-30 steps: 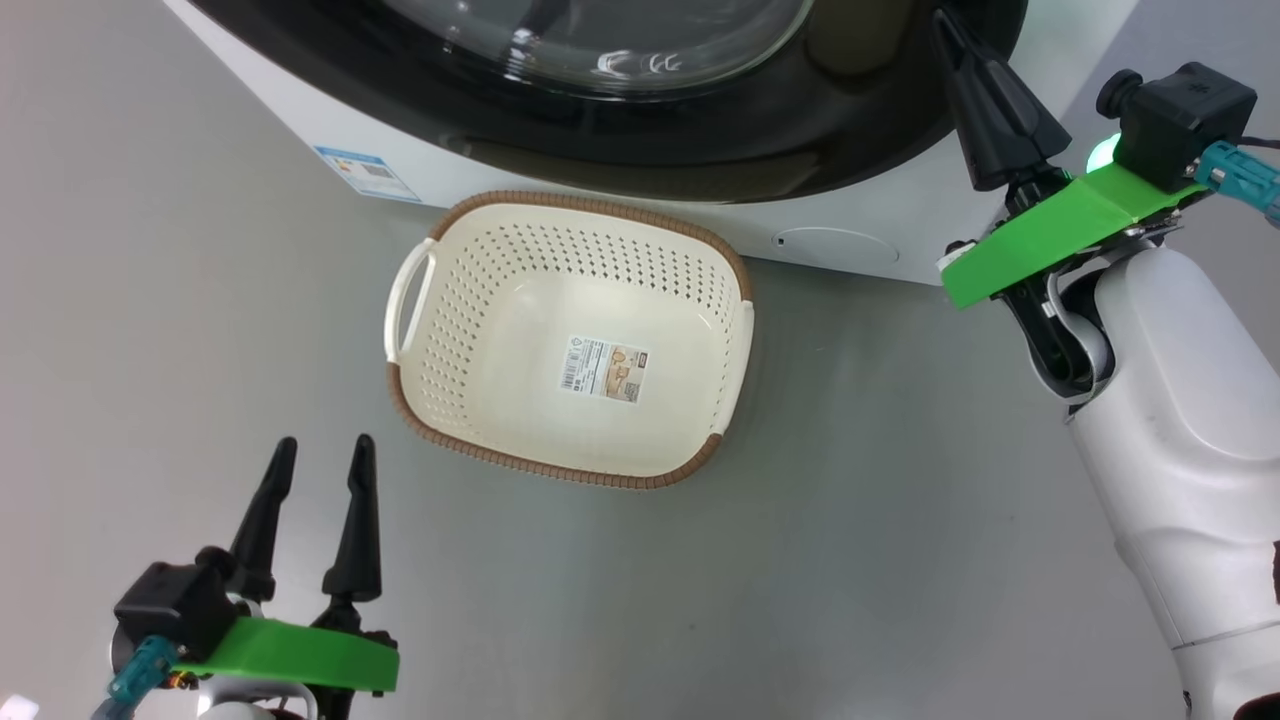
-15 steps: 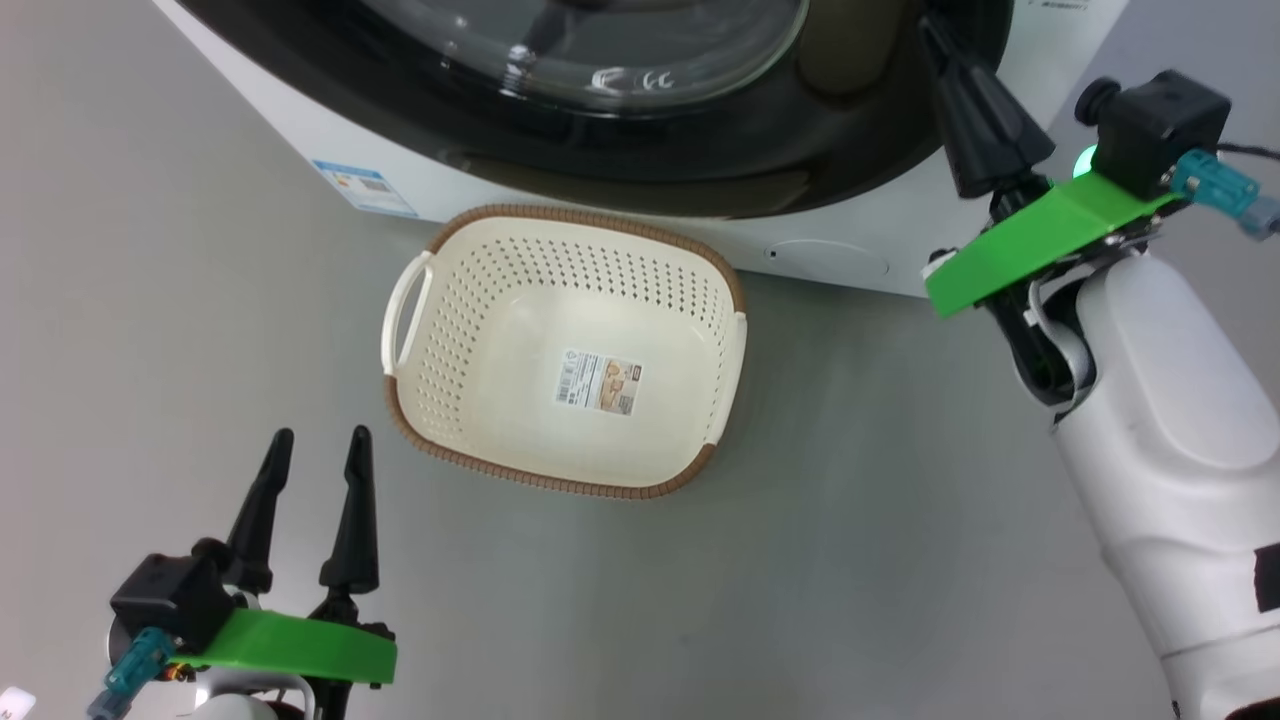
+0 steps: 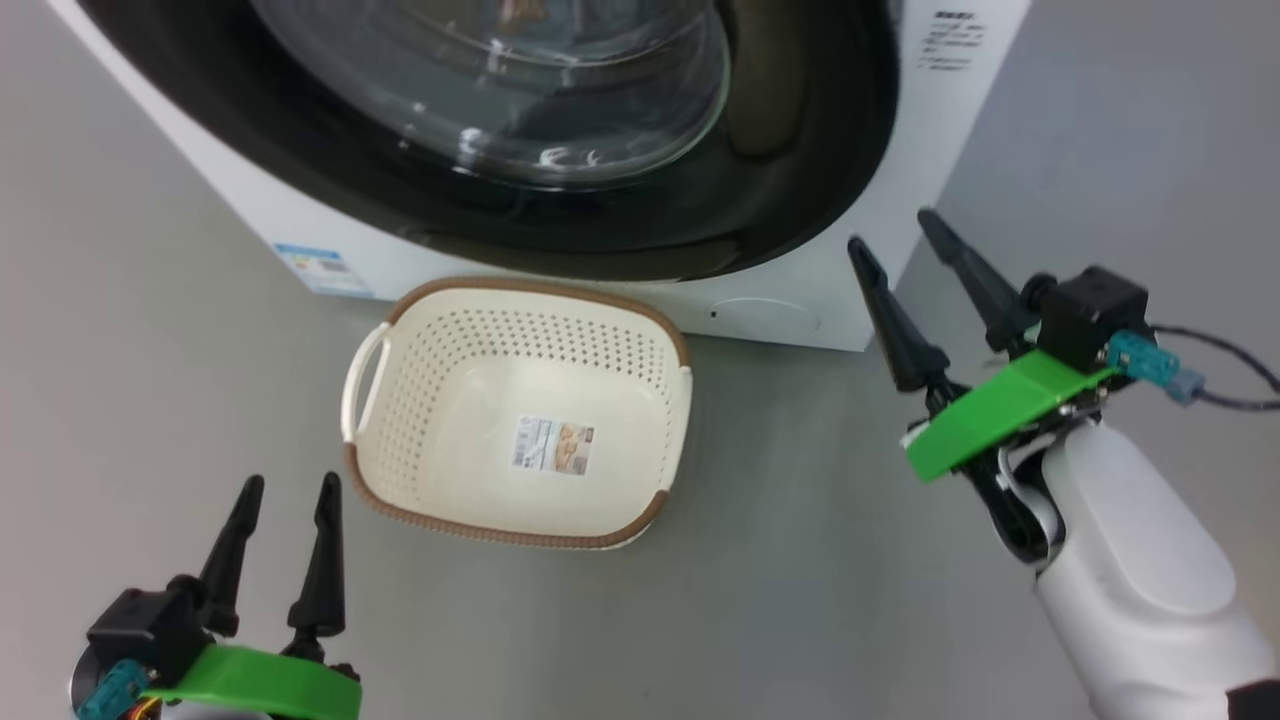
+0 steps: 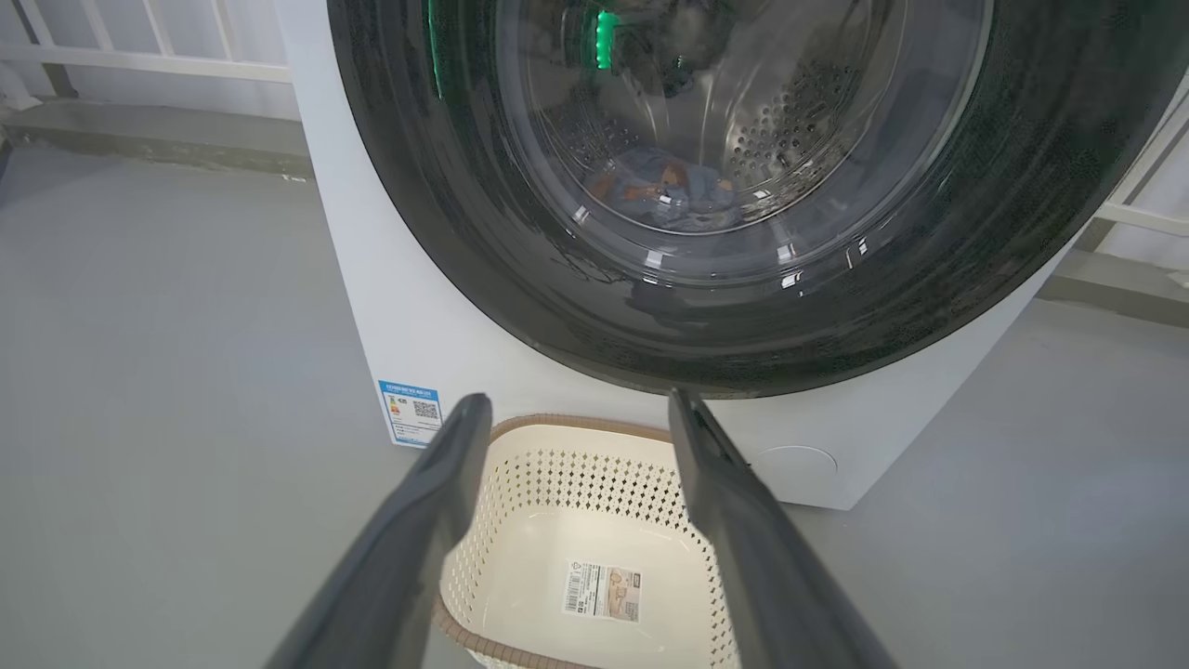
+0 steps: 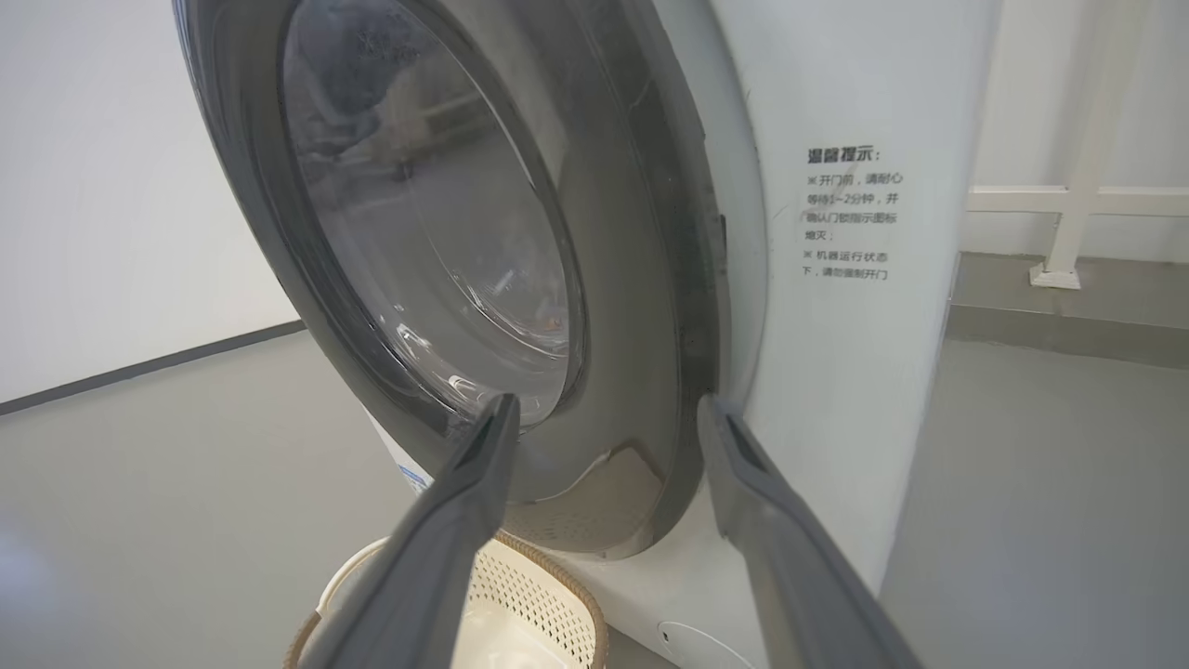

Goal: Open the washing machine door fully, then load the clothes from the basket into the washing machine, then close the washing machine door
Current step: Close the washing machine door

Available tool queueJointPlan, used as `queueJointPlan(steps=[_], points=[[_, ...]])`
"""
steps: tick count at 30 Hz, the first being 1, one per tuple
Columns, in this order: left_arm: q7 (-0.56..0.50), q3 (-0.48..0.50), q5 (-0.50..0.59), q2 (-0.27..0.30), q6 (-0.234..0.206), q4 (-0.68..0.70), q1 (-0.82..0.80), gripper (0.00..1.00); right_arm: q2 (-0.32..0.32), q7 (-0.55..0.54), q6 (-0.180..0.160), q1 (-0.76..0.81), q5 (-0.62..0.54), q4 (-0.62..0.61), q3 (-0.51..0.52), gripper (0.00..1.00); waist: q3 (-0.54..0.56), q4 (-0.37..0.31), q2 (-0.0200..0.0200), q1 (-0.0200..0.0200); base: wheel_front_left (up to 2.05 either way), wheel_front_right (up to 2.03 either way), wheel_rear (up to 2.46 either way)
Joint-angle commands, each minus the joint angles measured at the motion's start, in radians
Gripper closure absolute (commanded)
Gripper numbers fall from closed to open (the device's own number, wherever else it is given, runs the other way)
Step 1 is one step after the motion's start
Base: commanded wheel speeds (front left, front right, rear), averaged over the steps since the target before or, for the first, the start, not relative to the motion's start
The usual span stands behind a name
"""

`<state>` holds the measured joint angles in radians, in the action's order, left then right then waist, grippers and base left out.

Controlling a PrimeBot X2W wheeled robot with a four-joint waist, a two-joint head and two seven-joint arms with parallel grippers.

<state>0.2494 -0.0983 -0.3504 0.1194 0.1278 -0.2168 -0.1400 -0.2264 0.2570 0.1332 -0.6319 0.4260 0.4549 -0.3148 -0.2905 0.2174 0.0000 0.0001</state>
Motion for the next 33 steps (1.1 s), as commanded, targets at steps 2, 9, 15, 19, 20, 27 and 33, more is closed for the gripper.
queueJointPlan(steps=[2, 9, 15, 19, 20, 27, 33], points=[[0.012, 0.036, -0.008, 0.037, 0.003, 0.015, 0.012, 0.0, 0.009, 0.005, -0.002, 0.064, 0.004, -0.034, -0.011, 0.0, 0.053, -0.059, 0.0, -0.0001, 0.0, 0.0, 0.0], [0.012, 0.046, -0.012, 0.051, 0.003, 0.012, 0.037, 0.0, 0.002, 0.005, -0.002, 0.159, 0.004, -0.051, 0.022, 0.0, 0.09, -0.128, 0.0, -0.0001, 0.0, 0.0, 0.0], [0.012, 0.064, -0.006, 0.057, 0.003, 0.008, 0.062, 0.0, -0.009, 0.005, -0.002, 0.224, 0.0, -0.067, 0.044, 0.0, 0.114, -0.185, 0.0, -0.0001, 0.0, 0.0, 0.0], [0.012, 0.074, -0.002, 0.059, 0.003, 0.007, 0.072, 0.0, -0.015, 0.005, -0.002, 0.254, -0.001, -0.073, 0.056, 0.0, 0.125, -0.209, 0.0, -0.0001, 0.0, 0.0, 0.0], [0.012, 0.077, -0.001, 0.06, 0.003, 0.007, 0.075, 0.0, -0.016, 0.005, -0.002, 0.264, -0.001, -0.075, 0.06, 0.0, 0.128, -0.216, 0.0, -0.0001, 0.0, 0.0, 0.0], [0.012, 0.104, 0.006, 0.063, 0.003, -0.007, 0.094, 0.0, -0.025, 0.005, -0.002, 0.342, -0.003, -0.077, 0.107, 0.0, 0.158, -0.257, 0.0, -0.0001, 0.0, 0.0, 0.0], [0.012, 0.122, 0.01, 0.061, 0.003, -0.007, 0.114, 0.0, -0.024, 0.005, -0.002, 0.399, -0.007, -0.083, 0.143, 0.0, 0.175, -0.278, 0.0, -0.0001, 0.0, 0.0, 0.0]])
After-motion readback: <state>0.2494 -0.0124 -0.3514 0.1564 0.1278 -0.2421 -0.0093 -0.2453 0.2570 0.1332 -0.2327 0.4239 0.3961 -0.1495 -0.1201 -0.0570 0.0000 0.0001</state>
